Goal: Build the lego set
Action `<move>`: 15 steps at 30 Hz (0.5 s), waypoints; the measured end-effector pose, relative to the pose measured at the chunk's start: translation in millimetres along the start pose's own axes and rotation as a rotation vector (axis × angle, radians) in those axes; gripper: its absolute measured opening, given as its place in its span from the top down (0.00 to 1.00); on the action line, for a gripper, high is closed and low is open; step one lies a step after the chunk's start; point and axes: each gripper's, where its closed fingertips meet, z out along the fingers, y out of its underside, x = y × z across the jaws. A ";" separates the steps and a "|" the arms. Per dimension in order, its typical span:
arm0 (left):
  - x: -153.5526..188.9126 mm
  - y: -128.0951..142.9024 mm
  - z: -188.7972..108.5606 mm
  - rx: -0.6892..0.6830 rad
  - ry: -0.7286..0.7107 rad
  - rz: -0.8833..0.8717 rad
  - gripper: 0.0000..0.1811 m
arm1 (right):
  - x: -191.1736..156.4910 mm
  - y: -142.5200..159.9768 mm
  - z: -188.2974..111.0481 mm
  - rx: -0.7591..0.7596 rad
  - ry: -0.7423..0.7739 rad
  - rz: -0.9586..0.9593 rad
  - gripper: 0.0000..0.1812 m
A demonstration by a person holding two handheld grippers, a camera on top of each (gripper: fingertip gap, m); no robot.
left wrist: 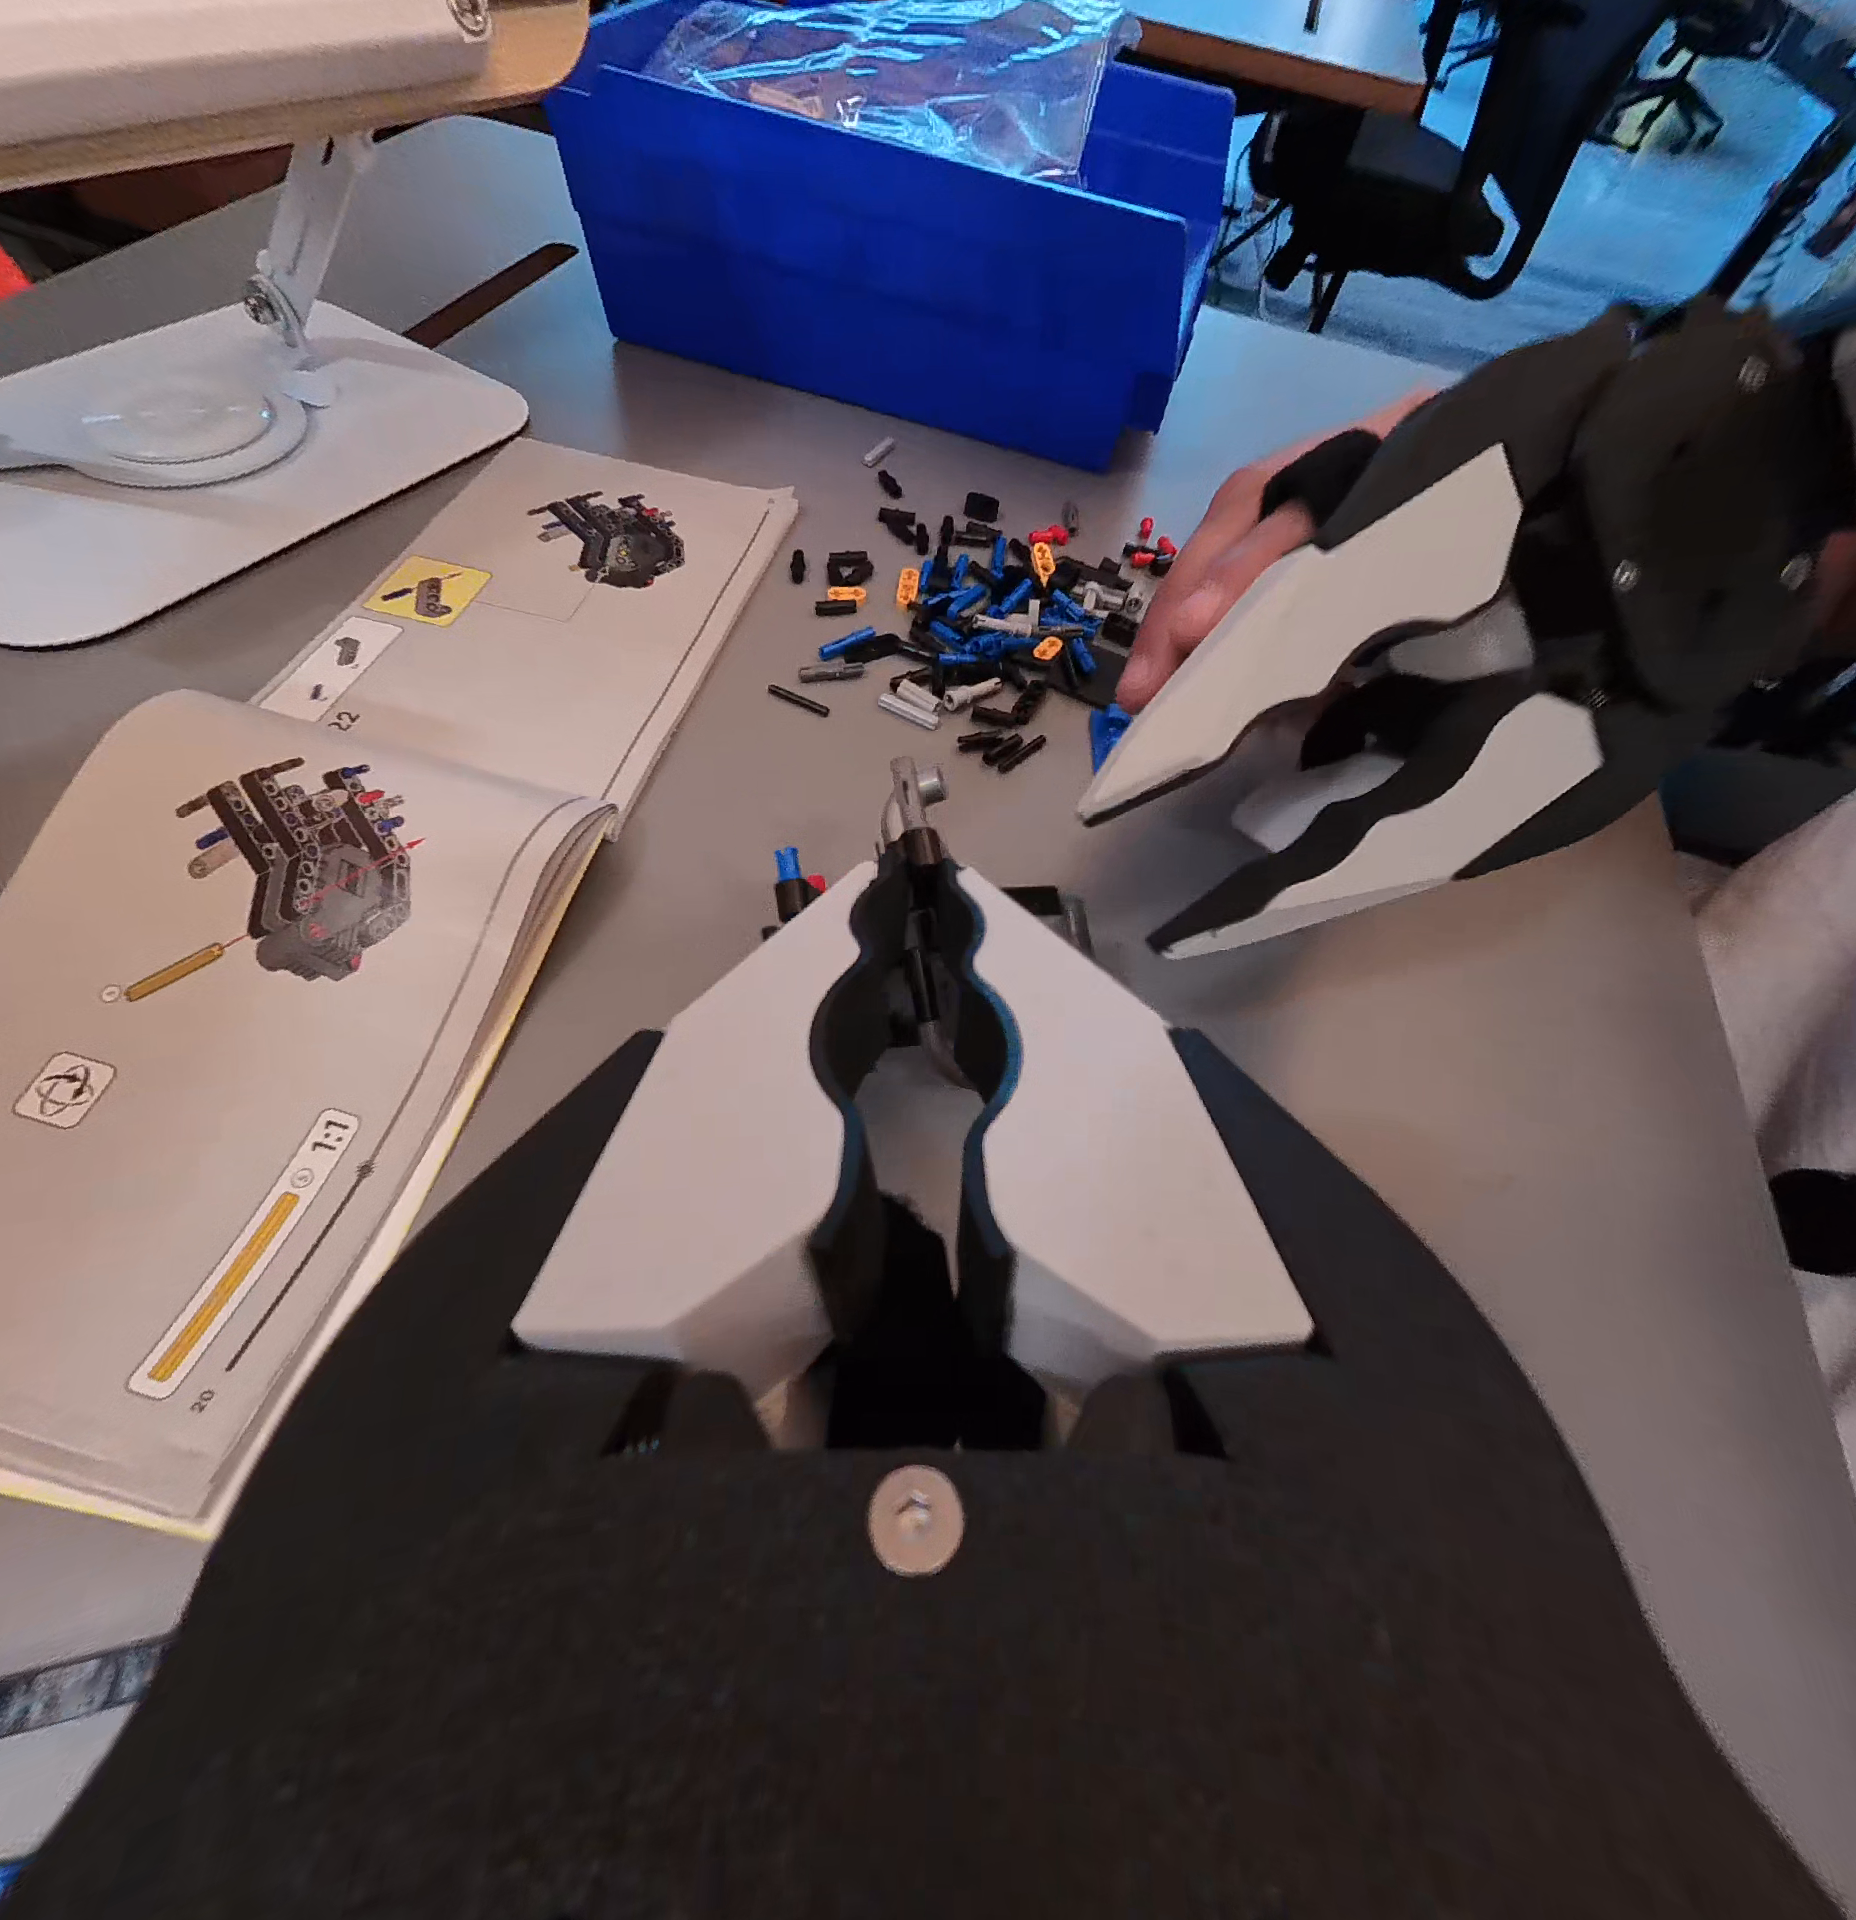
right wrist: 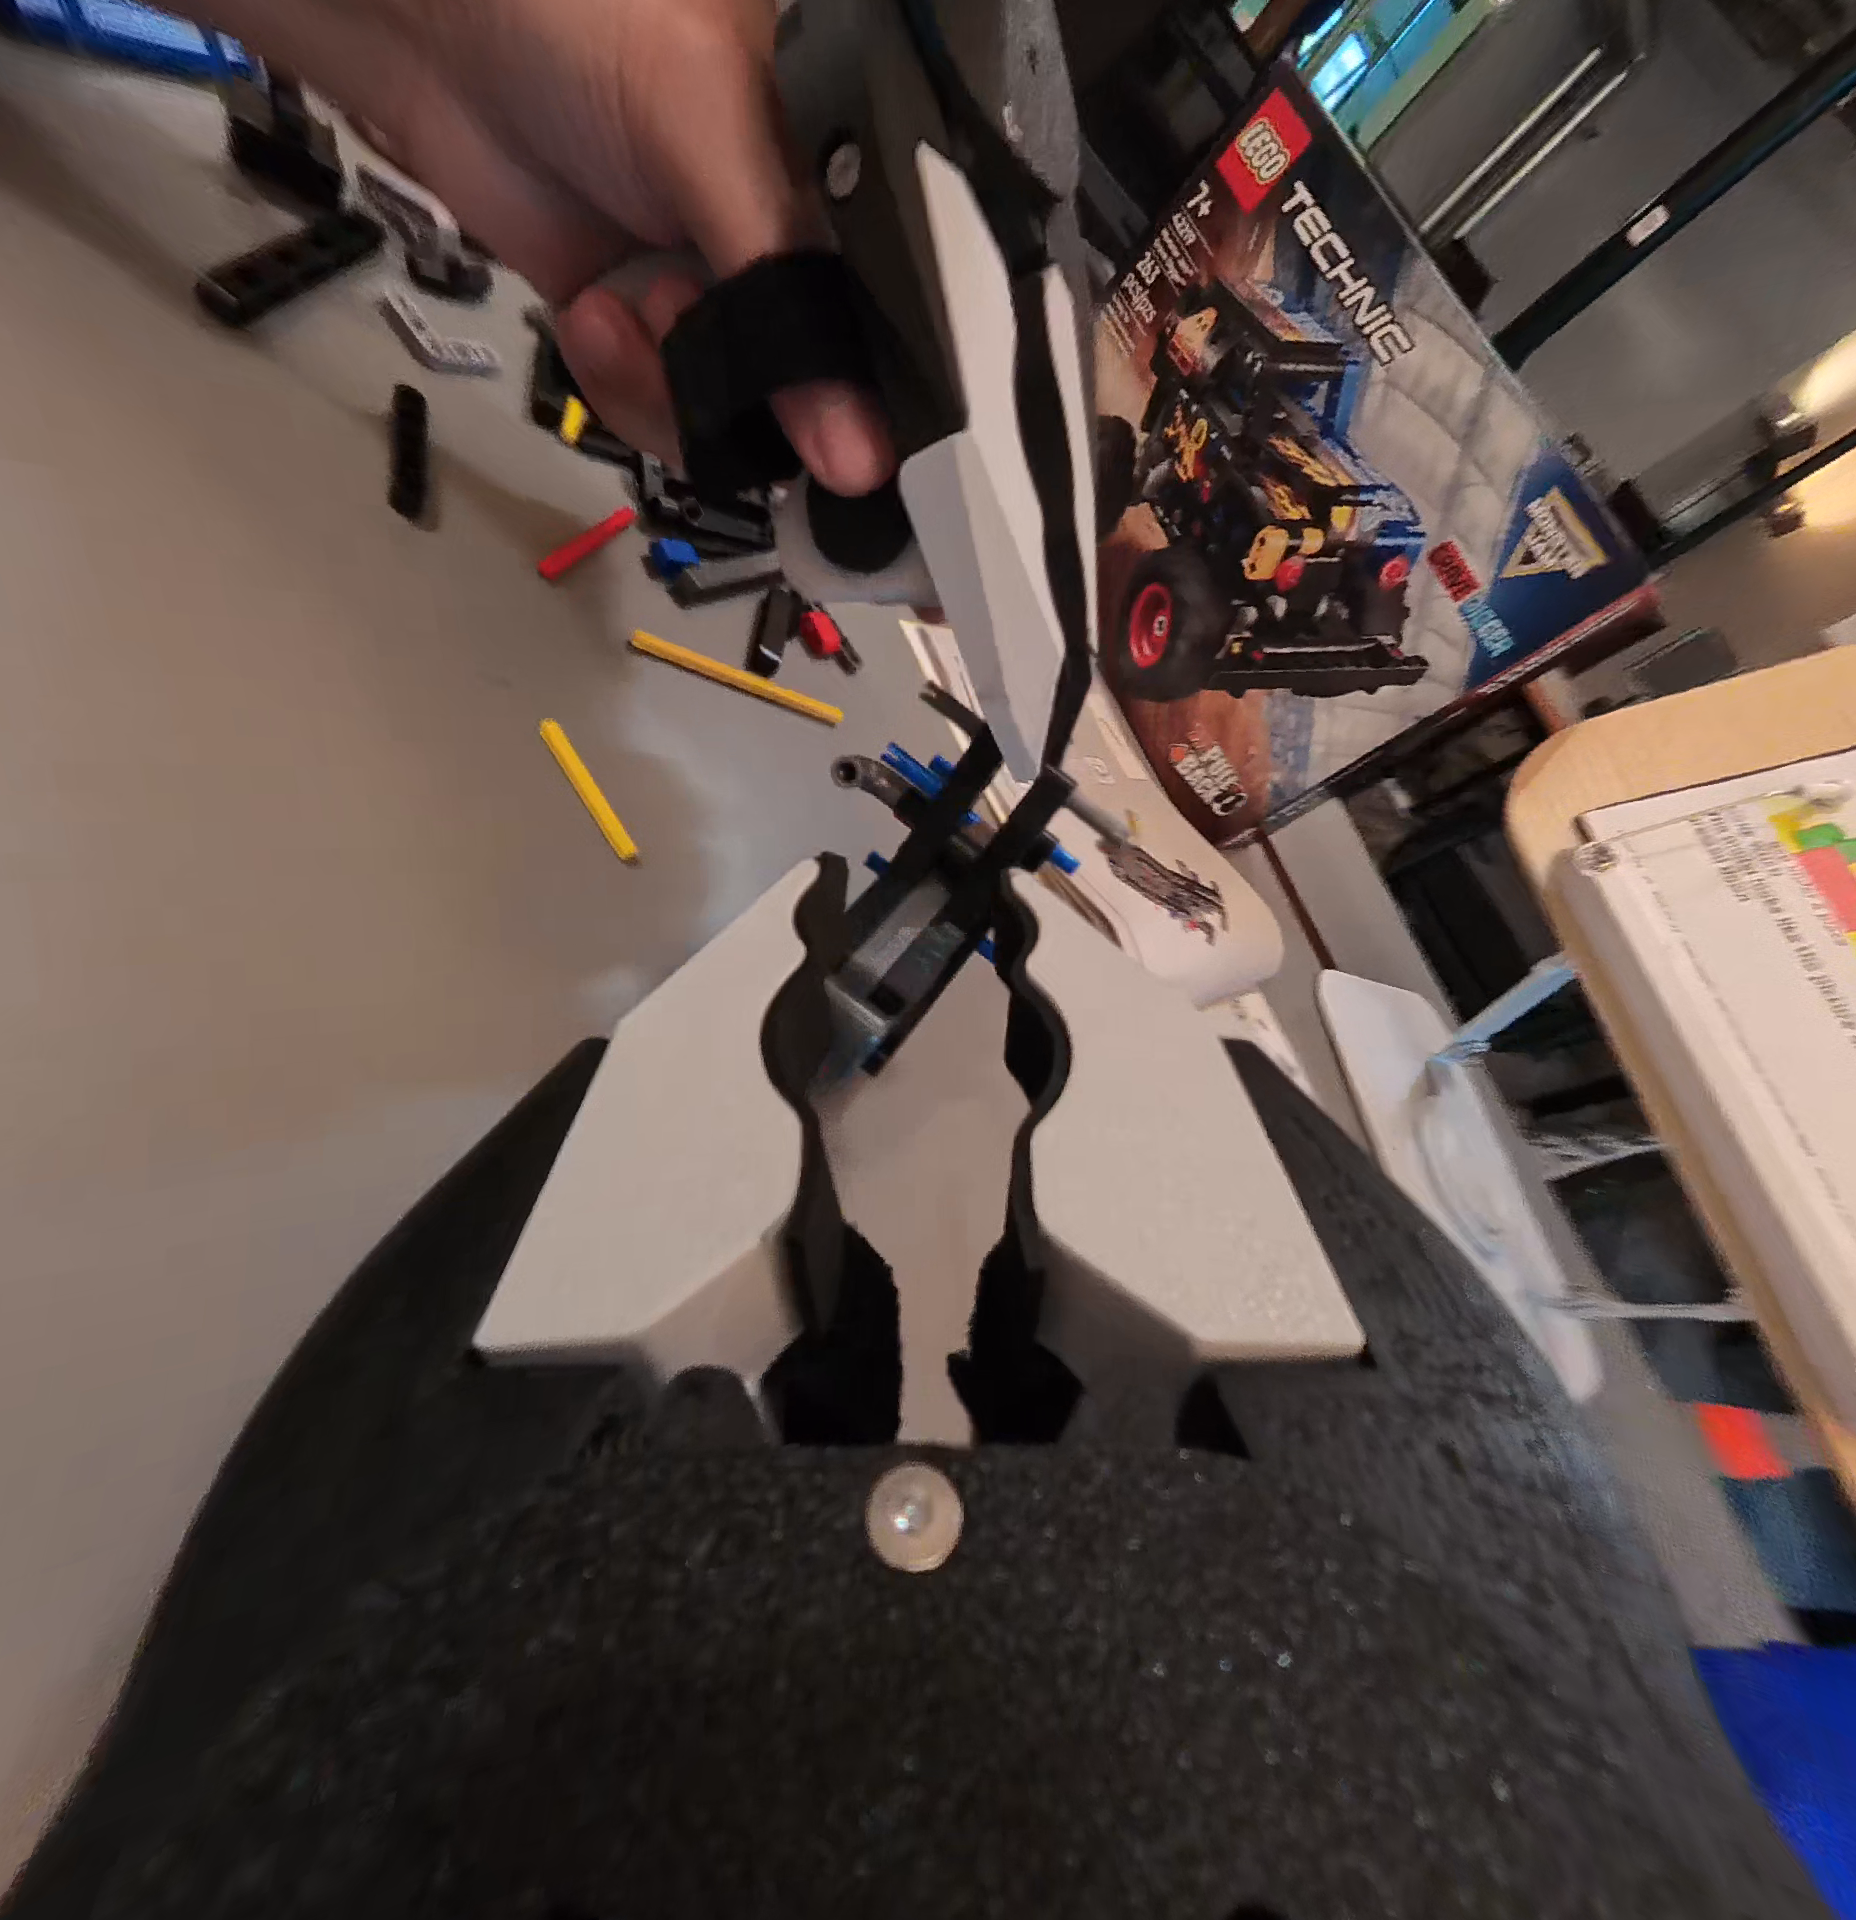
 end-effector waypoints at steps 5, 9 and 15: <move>-4.9 -5.2 -0.3 -0.014 -0.096 0.013 0.98 | 1.8 17.3 10.1 -0.090 -0.124 0.286 0.73; -7.0 -10.9 2.3 -0.032 -0.188 0.003 0.98 | -5.7 42.3 28.1 -0.226 -0.134 0.343 0.72; 4.8 -17.4 10.1 -0.041 -0.224 0.013 0.98 | -2.8 44.1 36.4 -0.261 -0.122 0.400 0.83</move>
